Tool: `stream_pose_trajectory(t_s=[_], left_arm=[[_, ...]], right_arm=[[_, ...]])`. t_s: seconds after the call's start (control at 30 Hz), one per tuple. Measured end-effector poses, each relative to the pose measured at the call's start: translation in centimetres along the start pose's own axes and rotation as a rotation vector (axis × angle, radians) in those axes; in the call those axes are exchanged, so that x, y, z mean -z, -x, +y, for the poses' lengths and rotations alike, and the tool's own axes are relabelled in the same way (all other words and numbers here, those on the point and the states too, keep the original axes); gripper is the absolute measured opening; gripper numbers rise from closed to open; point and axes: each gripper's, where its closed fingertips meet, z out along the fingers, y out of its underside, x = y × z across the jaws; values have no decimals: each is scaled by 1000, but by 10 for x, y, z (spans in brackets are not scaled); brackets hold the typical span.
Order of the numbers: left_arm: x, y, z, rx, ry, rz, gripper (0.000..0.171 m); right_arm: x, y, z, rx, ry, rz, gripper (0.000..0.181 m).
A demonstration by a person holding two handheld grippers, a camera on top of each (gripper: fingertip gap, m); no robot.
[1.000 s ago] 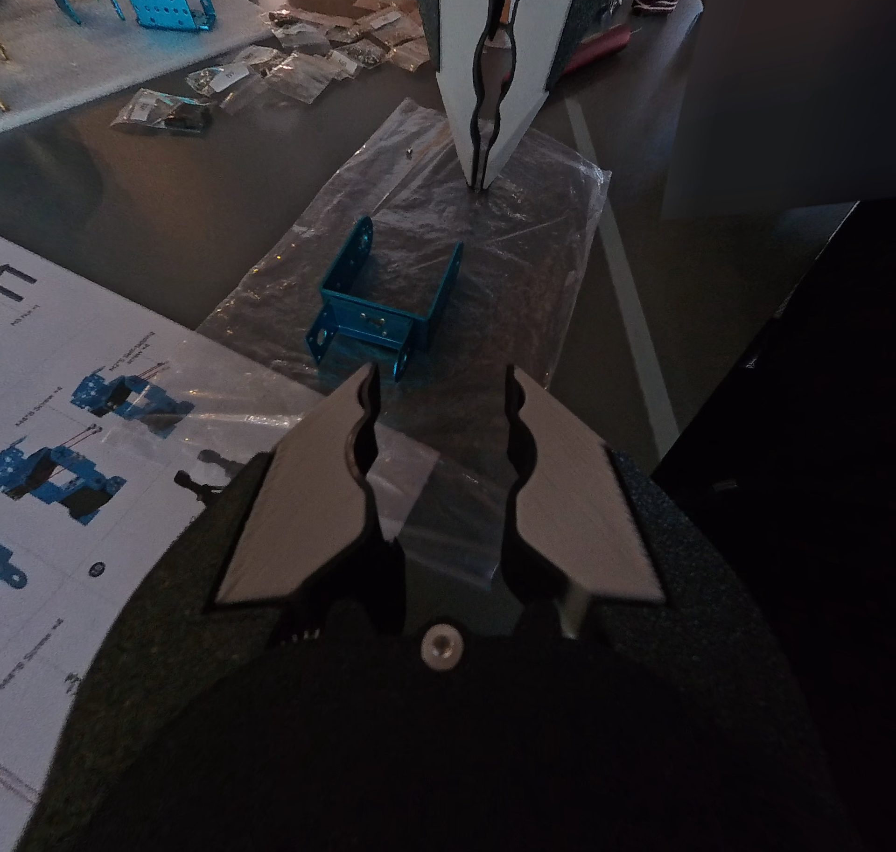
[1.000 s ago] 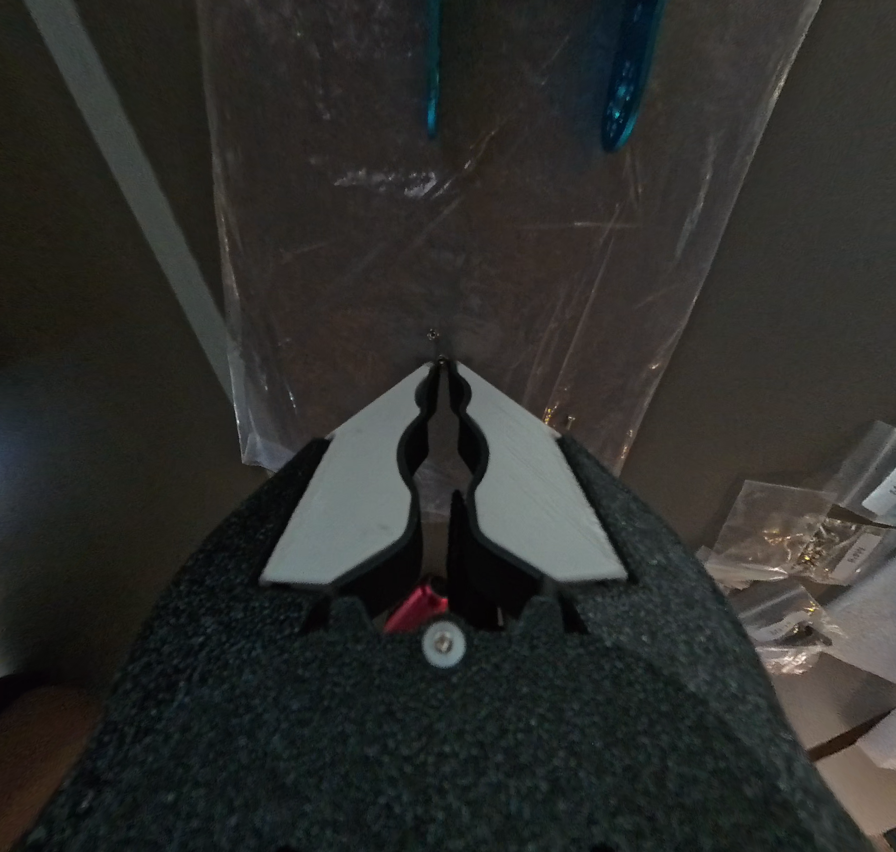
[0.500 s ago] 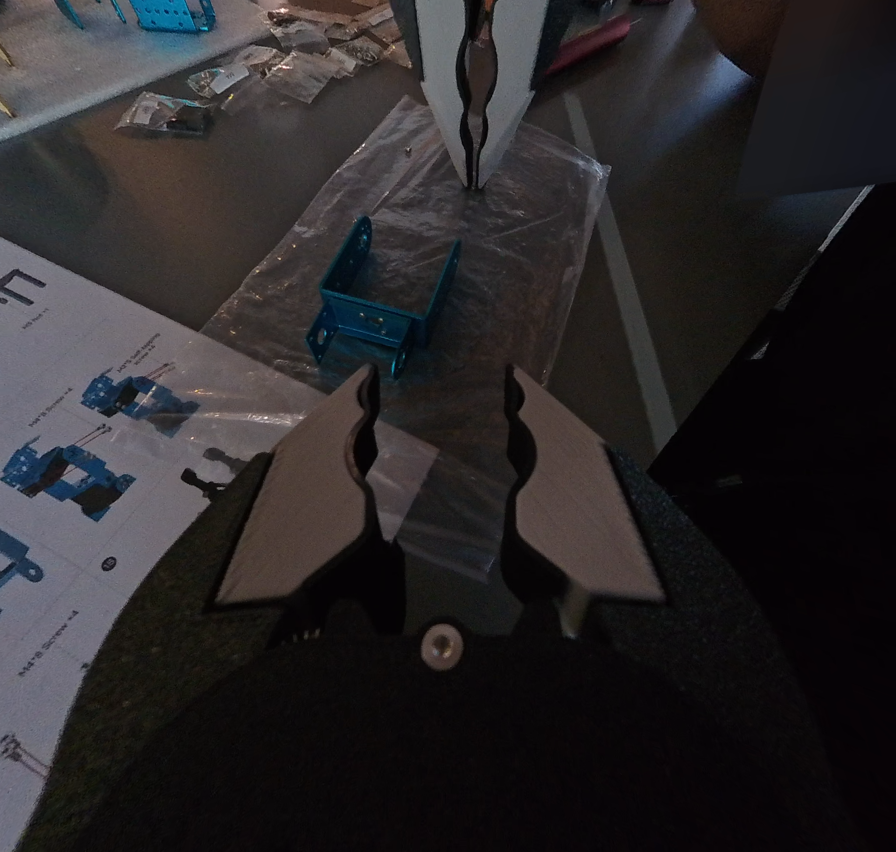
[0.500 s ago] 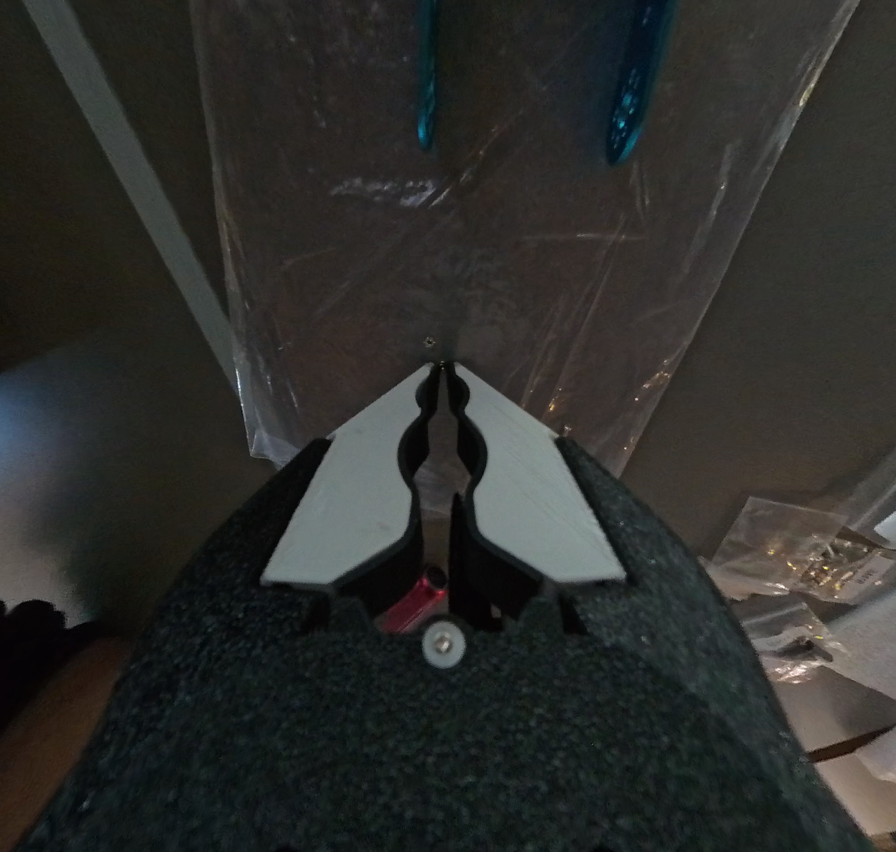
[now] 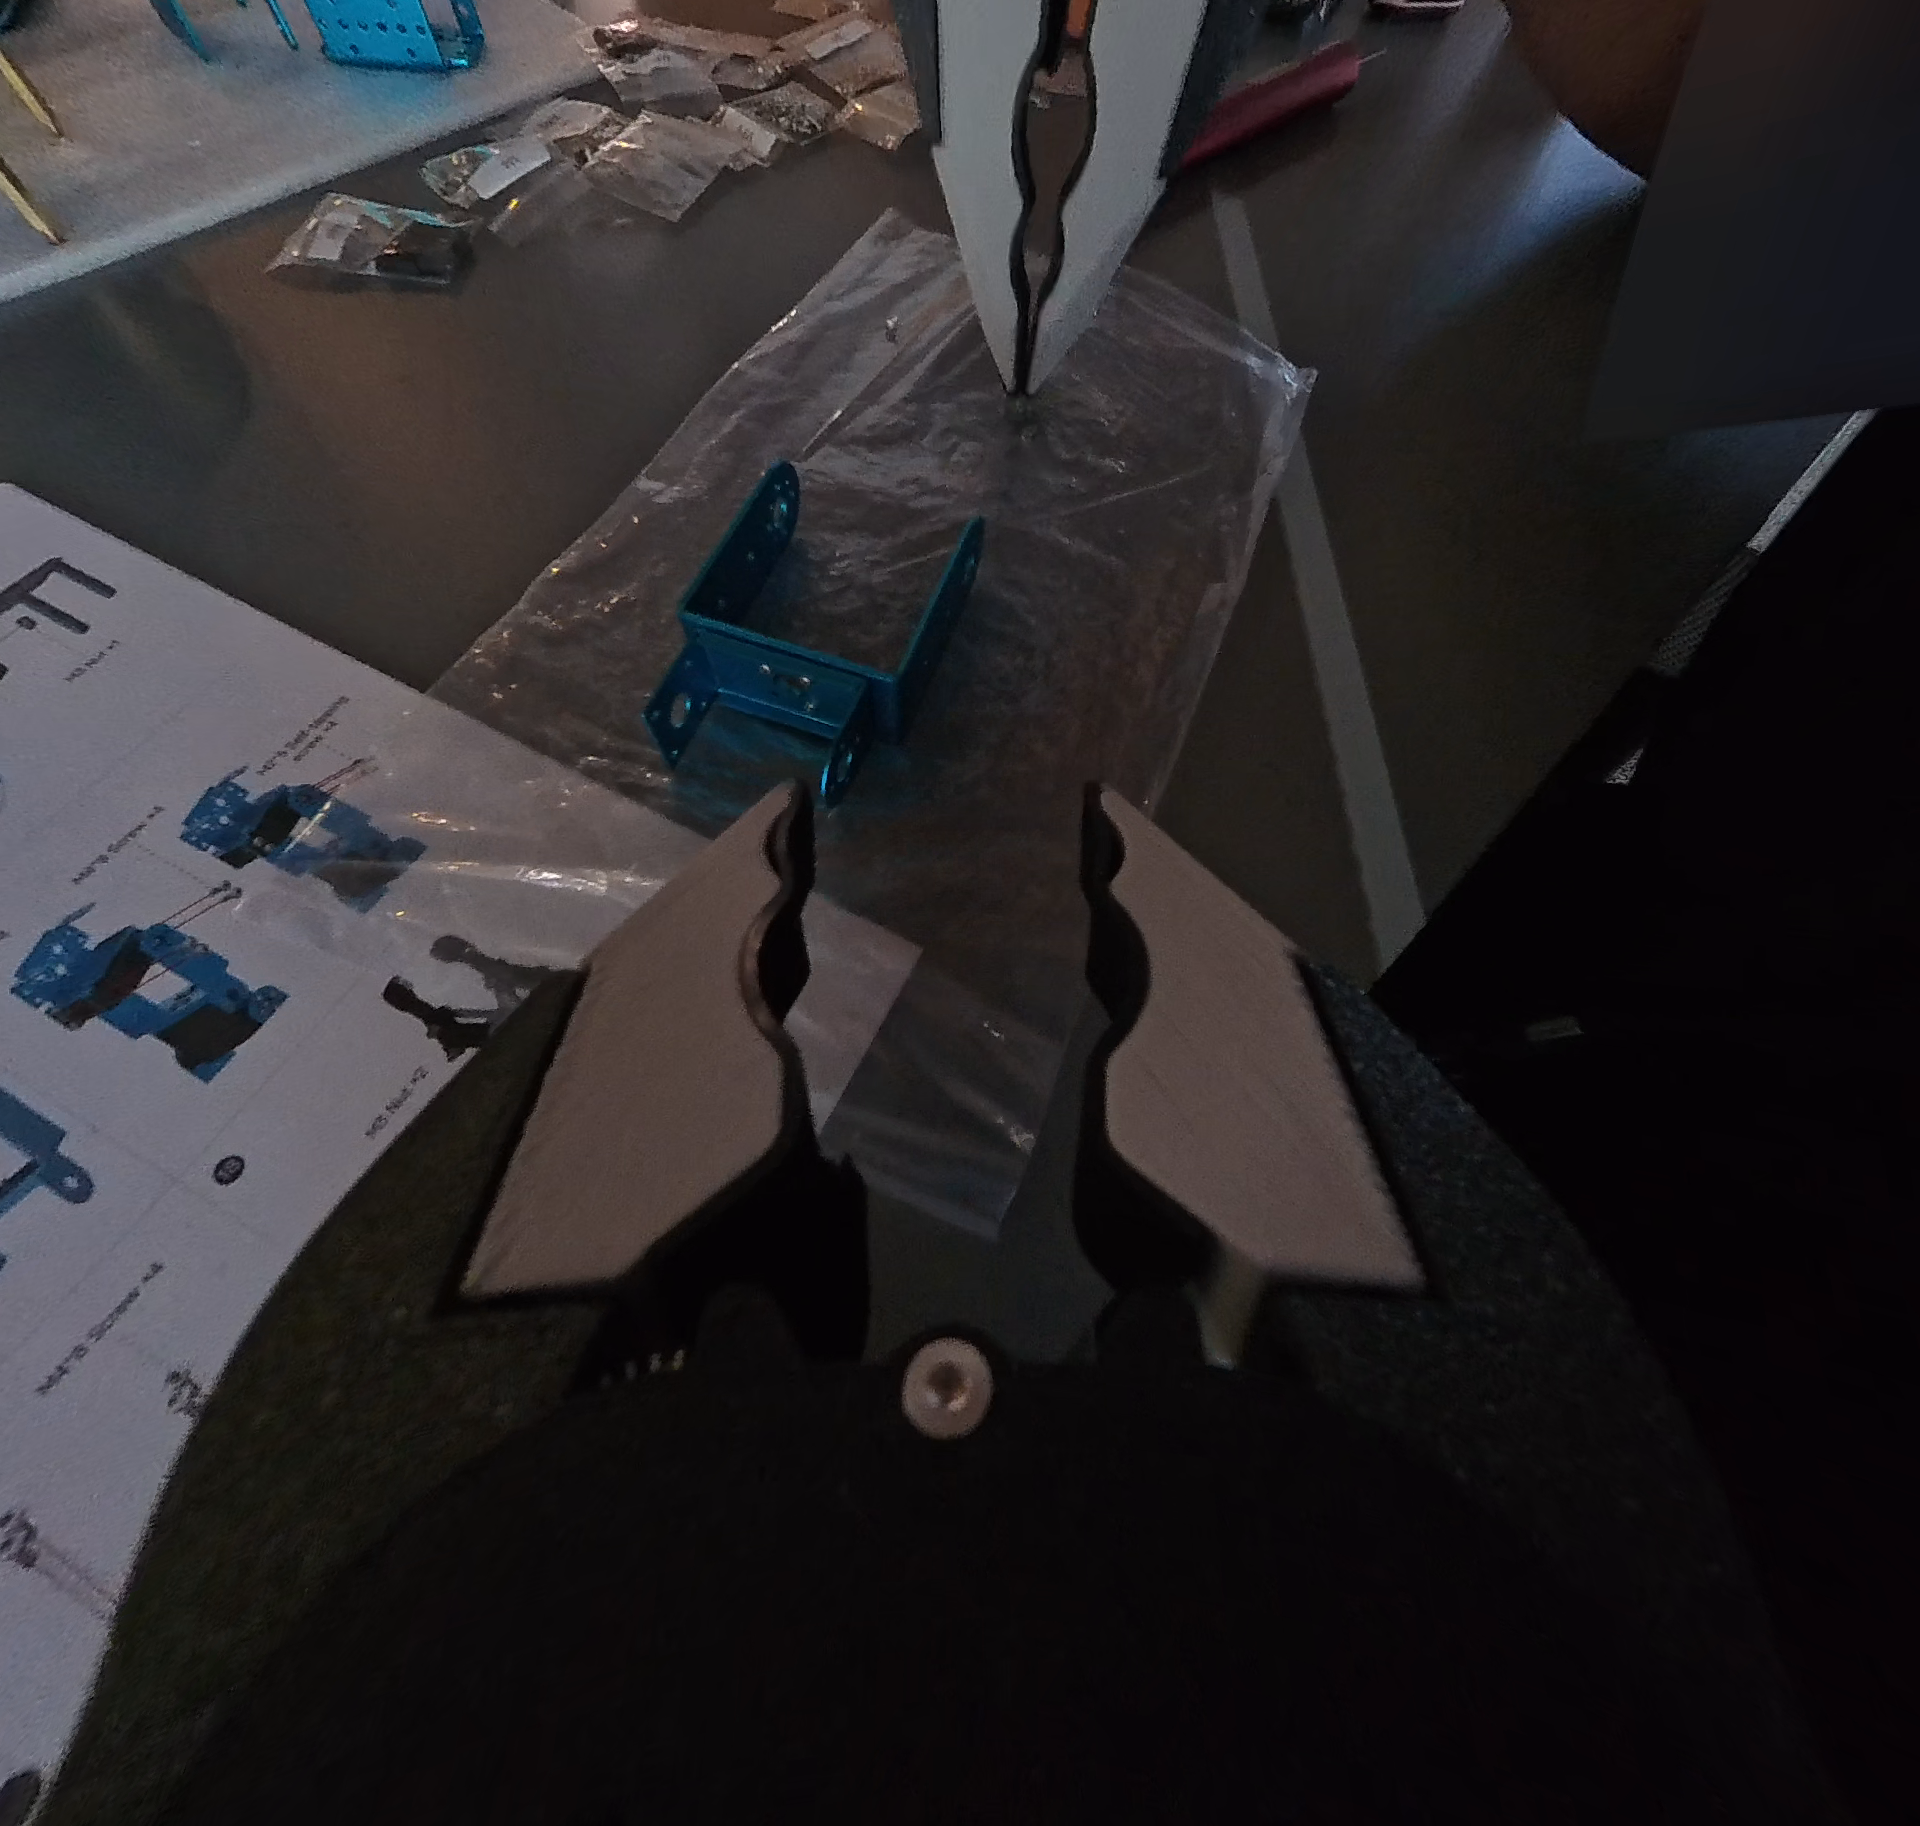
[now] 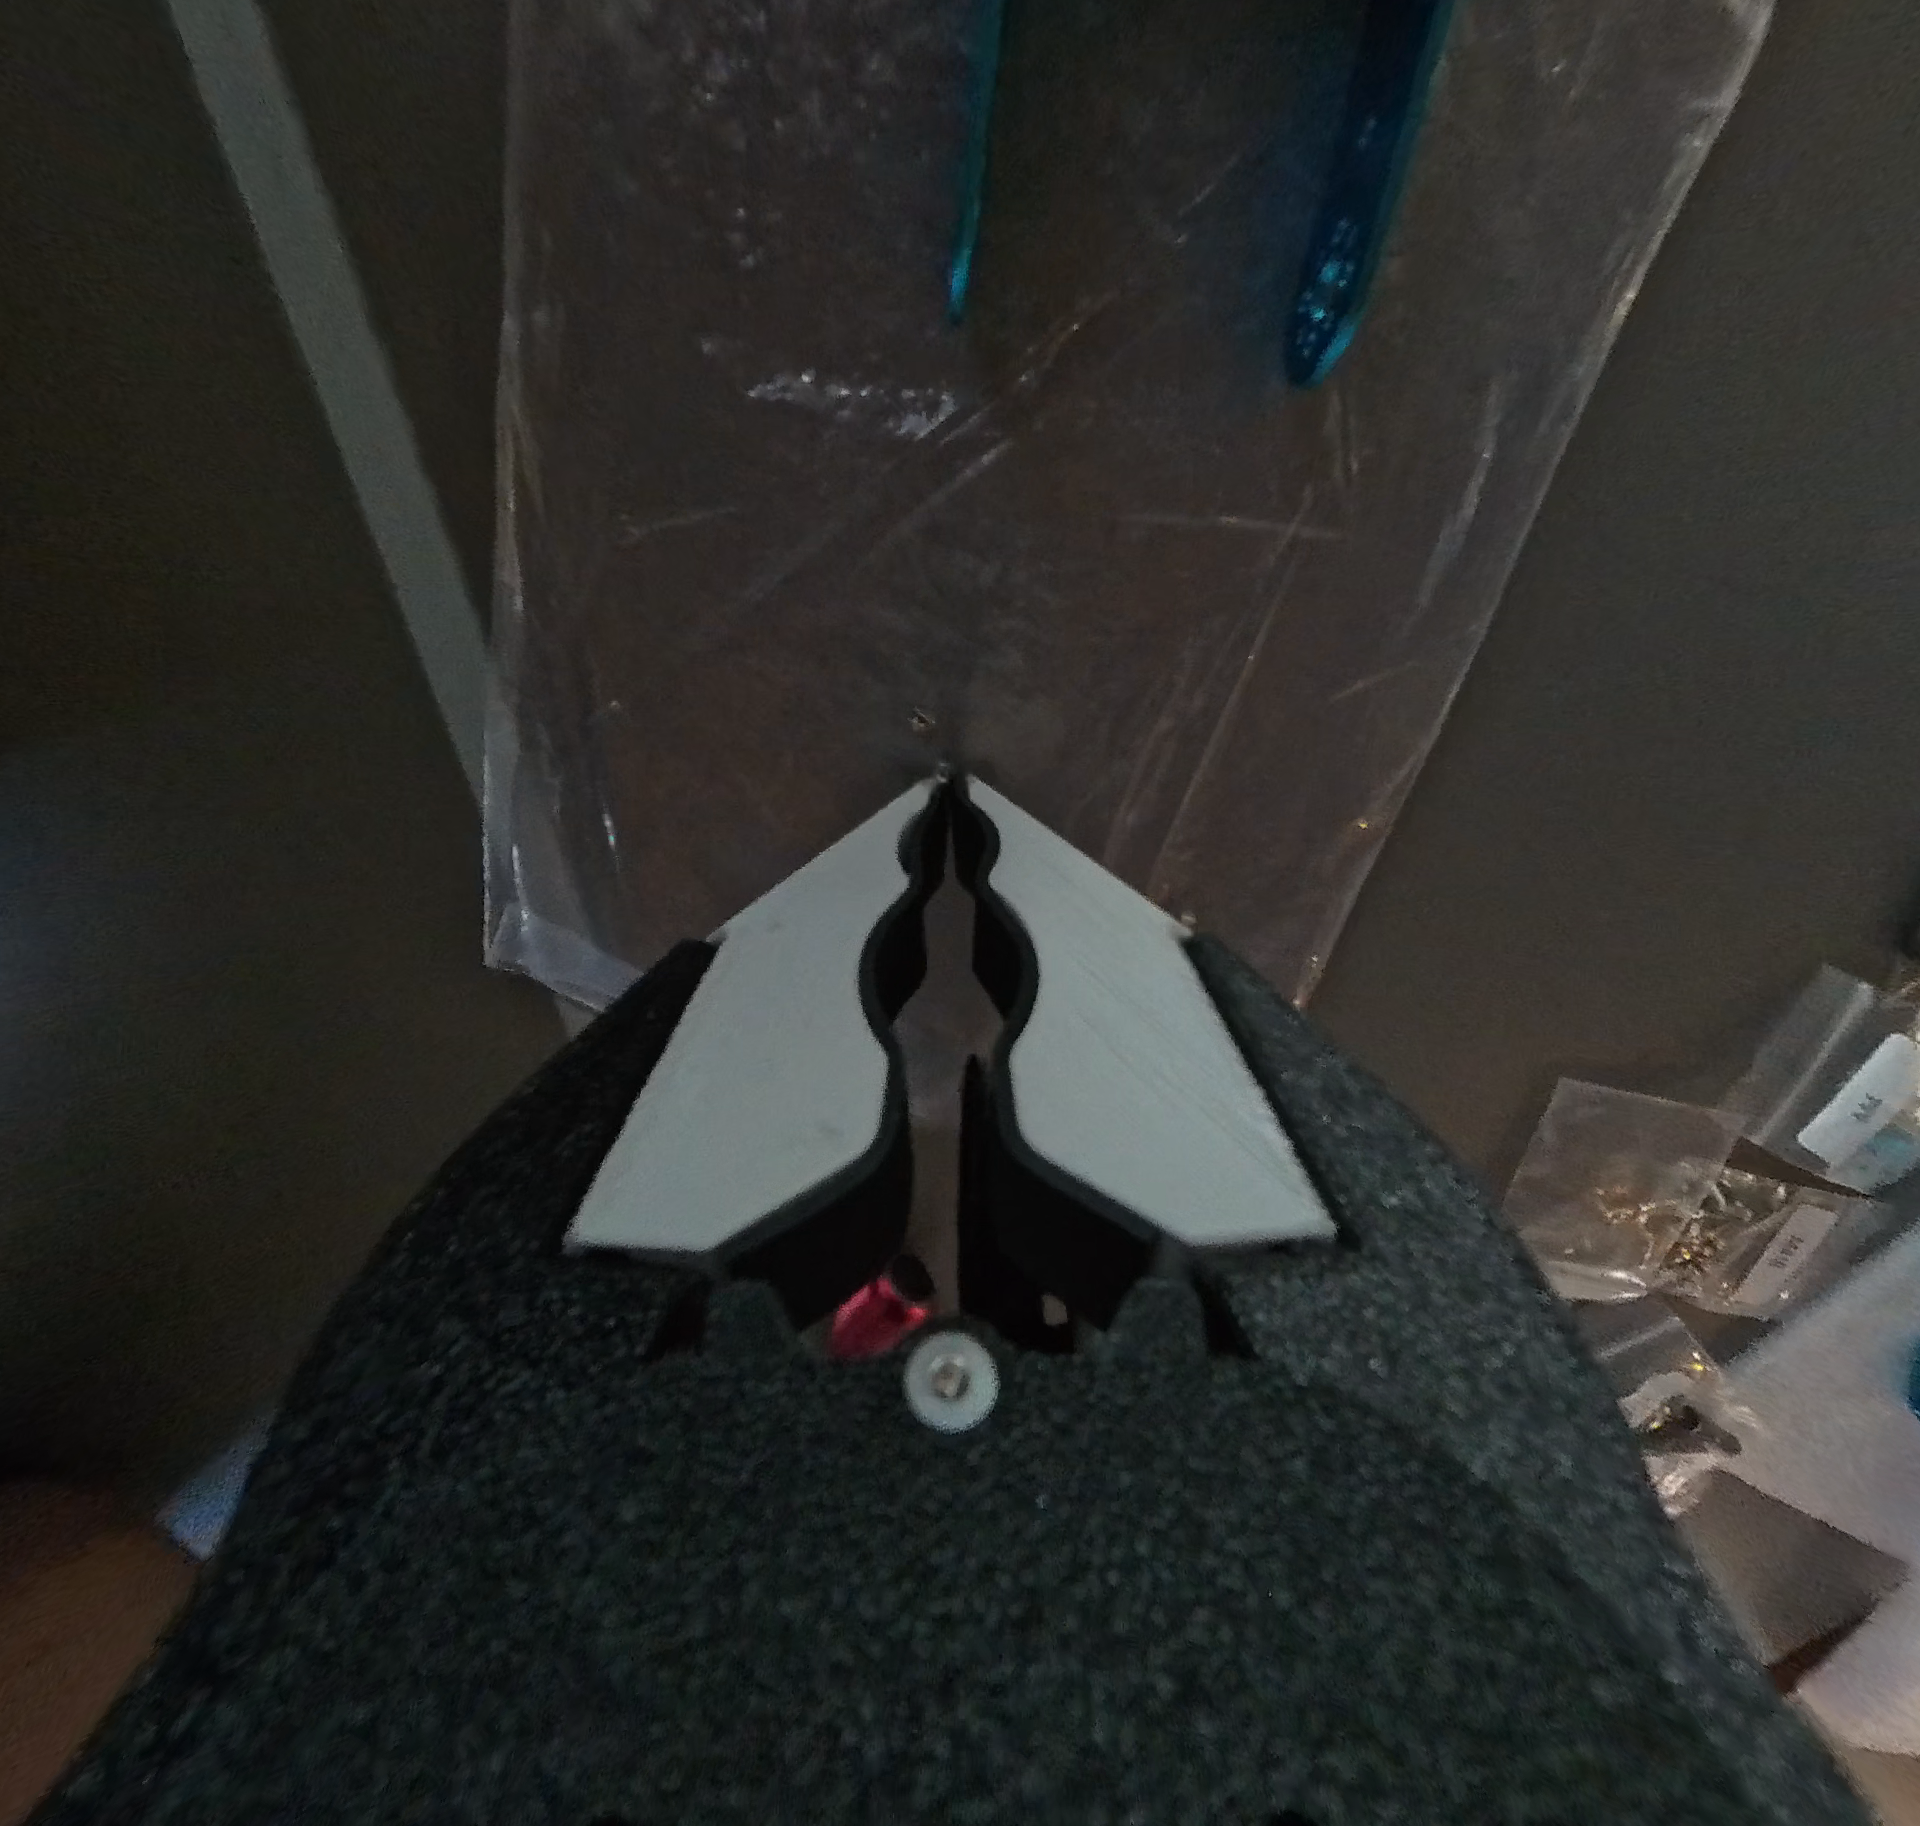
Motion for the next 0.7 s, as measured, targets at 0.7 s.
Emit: stream_pose_trajectory(t_s=[0.7], left_arm=[[-7,3,1,6,9,20,51]], right_arm=[[-5,6,-12,-8,40,-48,6]])
